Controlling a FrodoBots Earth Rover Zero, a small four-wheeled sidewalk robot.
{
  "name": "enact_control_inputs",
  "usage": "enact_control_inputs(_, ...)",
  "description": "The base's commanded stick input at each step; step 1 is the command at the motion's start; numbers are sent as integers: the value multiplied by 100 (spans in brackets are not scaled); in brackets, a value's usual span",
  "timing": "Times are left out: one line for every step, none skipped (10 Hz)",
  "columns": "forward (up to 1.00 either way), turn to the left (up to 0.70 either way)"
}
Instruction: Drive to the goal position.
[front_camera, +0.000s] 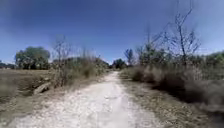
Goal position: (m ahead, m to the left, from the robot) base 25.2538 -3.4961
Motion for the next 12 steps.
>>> enact_control_inputs(70,0)
enact_control_inputs(70,0)
enact_control_inputs(70,0)
enact_control_inputs(70,0)
enact_control_inputs(70,0)
enact_control_inputs(70,0)
enact_control_inputs(70,0)
enact_control_inputs(70,0)
enact_control_inputs(70,0)
enact_control_inputs(70,0)
enact_control_inputs(70,0)
enact_control_inputs(70,0)
